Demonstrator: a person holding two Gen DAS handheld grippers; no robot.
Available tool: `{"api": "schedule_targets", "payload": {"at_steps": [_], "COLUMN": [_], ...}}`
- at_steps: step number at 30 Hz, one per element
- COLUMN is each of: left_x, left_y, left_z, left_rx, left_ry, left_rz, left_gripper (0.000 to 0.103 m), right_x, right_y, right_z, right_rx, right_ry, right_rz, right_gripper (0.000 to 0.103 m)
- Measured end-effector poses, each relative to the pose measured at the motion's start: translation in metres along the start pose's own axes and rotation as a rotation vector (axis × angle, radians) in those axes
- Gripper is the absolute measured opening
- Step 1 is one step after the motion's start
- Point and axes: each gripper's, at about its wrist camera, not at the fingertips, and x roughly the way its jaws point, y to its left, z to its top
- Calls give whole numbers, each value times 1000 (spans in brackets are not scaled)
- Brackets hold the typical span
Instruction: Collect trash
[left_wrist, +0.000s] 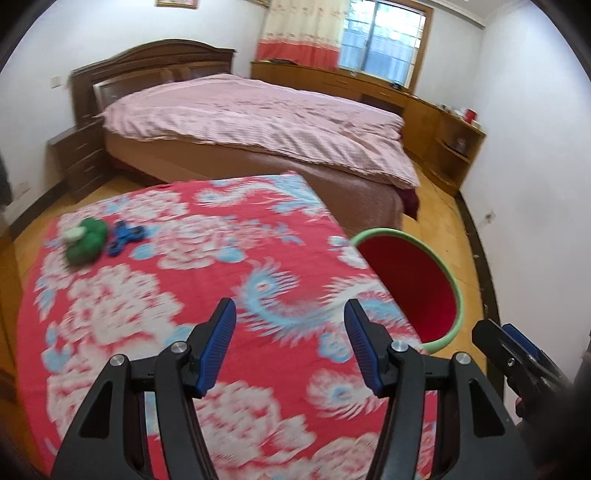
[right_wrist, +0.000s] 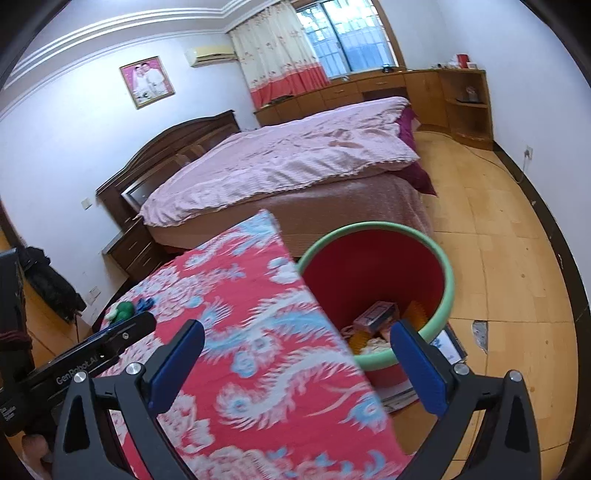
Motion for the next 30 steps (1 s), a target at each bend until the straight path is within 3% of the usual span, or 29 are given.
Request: {"api": "schedule_targets", "payload": {"at_steps": [11,22,30], "left_x": [-56,-81,-83], "left_y": [64,88,94], "left_z": [-30,-60,-67], "left_rx": [-113,-145,-154], "left_ry": [-81,-108,-125], "left_rz": [135,155,165], "left_gripper": [61,61,61], "right_x": [-20,-40,-39], "right_y": [70,90,93], "right_z": [-28,-55,-60], "right_rx": [-133,-174,-175], "right_ry": [-23,-74,-53], "right_rz": [57,32,35], "right_gripper": [103,103,103]}}
